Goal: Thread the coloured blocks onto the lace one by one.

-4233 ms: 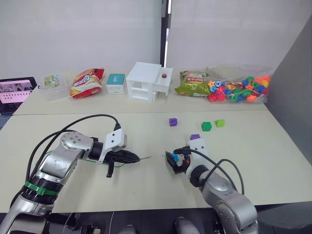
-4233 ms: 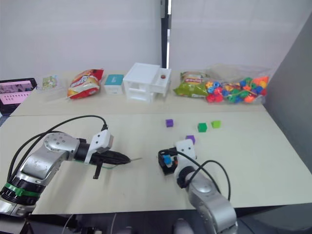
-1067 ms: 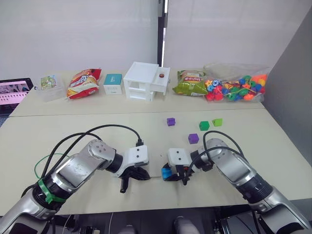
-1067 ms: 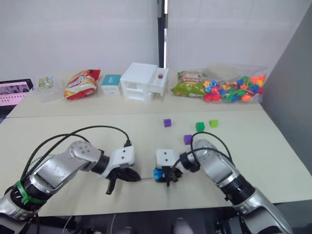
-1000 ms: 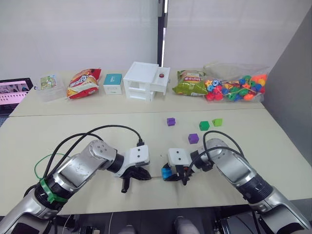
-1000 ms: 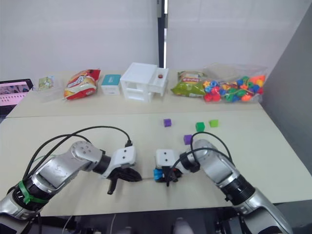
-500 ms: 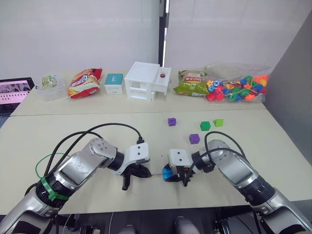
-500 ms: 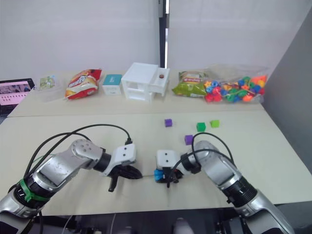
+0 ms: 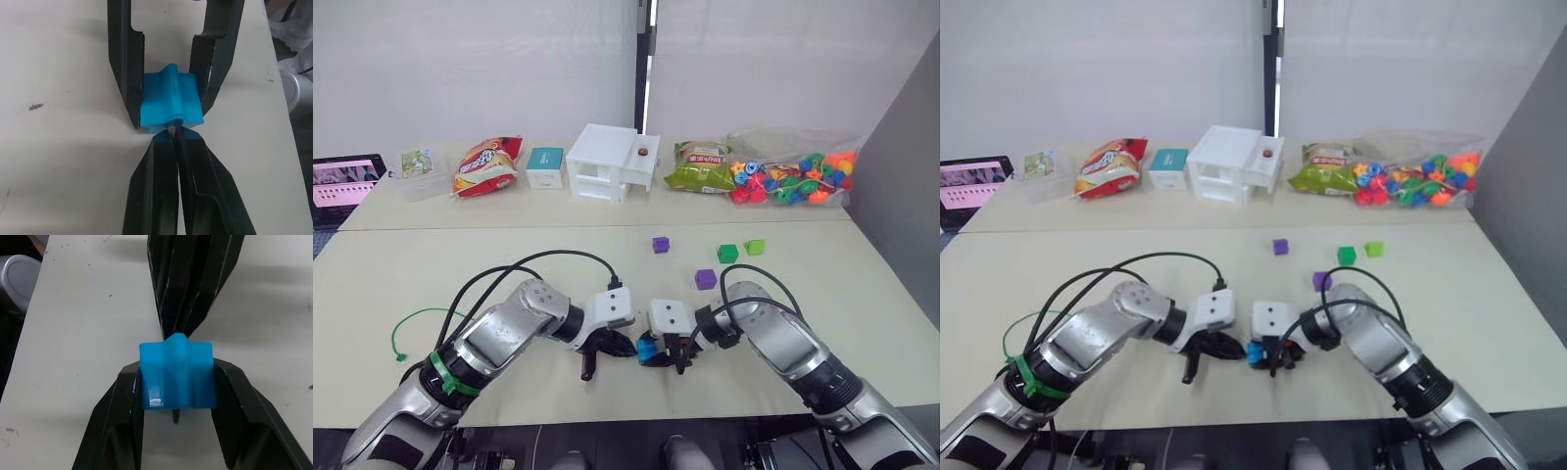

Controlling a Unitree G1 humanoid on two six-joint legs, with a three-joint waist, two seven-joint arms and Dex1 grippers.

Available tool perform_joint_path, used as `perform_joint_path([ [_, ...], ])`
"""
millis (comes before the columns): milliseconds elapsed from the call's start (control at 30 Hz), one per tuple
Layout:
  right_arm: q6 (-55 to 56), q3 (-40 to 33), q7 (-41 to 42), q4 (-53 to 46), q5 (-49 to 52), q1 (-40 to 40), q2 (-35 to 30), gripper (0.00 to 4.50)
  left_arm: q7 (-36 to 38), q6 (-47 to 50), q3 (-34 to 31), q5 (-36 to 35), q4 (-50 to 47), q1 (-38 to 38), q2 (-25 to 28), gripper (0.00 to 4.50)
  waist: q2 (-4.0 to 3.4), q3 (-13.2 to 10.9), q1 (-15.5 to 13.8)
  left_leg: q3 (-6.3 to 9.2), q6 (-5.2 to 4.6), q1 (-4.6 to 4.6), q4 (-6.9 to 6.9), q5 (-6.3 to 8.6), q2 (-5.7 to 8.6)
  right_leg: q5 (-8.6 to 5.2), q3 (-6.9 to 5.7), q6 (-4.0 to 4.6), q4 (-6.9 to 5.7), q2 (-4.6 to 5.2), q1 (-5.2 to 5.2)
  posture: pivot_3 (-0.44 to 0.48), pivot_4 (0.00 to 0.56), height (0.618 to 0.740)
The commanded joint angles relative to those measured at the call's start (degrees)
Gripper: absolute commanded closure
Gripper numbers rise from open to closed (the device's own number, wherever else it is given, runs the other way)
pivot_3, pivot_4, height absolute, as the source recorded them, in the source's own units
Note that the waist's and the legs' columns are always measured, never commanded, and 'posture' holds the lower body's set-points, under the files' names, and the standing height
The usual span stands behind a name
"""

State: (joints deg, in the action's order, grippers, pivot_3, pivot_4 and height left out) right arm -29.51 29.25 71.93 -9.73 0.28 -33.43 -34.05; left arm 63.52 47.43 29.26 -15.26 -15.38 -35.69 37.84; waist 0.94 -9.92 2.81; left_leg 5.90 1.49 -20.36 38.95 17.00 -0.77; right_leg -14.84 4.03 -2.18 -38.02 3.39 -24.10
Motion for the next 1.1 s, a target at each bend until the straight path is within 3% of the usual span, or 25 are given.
perform_joint_path([
  [33,-2.12,0.95,-1.69,-1.37,0.17,0.99,1.22,3.14,-0.93,-1.32,-1.17,-0.17,-0.52,-2.07,-2.49,4.50,0.00,0.00,-0.13,0.00,0.00,0.00,0.00,0.00,0.00,0.00,0.00,0.00,0.00,0.00,0.01,0.000,0.150,0.740],
  [233,-6.87,-1.21,-5.76,-3.73,1.90,2.88,3.98,3.14,-2.50,-10.32,-0.59,3.31,6.53,1.10,-5.38,4.50,-0.01,0.17,-0.36,0.00,0.03,0.08,0.03,-0.02,0.01,0.00,0.00,0.00,0.00,0.02,0.11,0.000,0.150,0.740],
  [433,-9.23,-0.75,-7.59,-5.13,0.99,4.83,2.65,3.14,-1.40,-17.51,-5.77,3.60,8.48,2.86,-4.83,2.49,0.08,0.26,-0.38,0.01,0.05,0.16,0.04,-0.03,0.02,0.00,-0.02,-0.01,0.08,0.03,0.27,0.000,0.150,0.740],
  [600,-9.31,-0.91,-8.07,-4.79,1.06,5.36,1.24,3.14,3.57,-22.54,-9.67,2.44,7.35,5.93,0.96,0.92,0.08,0.26,0.23,0.02,0.05,0.13,0.00,-0.03,-0.03,0.00,-0.01,0.00,-0.06,-0.03,0.06,0.000,0.150,0.740],
  [767,-8.92,-0.98,-8.18,-3.72,1.25,4.76,1.28,3.14,5.50,-27.43,-12.96,1.11,8.23,9.40,1.93,0.92,0.08,0.26,-0.06,0.01,0.05,0.12,-0.03,-0.03,-0.02,0.00,-0.01,0.00,0.00,0.01,0.07,0.000,0.150,0.740],
  [1067,-9.03,-0.94,-8.10,-3.85,1.41,4.26,1.26,3.14,5.42,-37.18,-8.78,9.78,17.39,11.07,1.80,0.92,0.10,0.28,-0.06,0.00,0.05,0.13,-0.03,-0.03,-0.02,0.00,-0.01,0.01,0.00,-0.02,0.08,0.000,0.150,0.740],
  [1100,-9.09,-0.99,-8.08,-4.03,1.43,4.30,1.15,3.14,5.25,-37.86,-8.67,10.09,18.25,11.12,1.40,1.18,0.10,0.29,-0.09,0.01,0.04,0.14,-0.03,-0.03,-0.03,0.00,-0.02,0.00,-0.01,-0.01,0.09,0.000,0.150,0.740],
])
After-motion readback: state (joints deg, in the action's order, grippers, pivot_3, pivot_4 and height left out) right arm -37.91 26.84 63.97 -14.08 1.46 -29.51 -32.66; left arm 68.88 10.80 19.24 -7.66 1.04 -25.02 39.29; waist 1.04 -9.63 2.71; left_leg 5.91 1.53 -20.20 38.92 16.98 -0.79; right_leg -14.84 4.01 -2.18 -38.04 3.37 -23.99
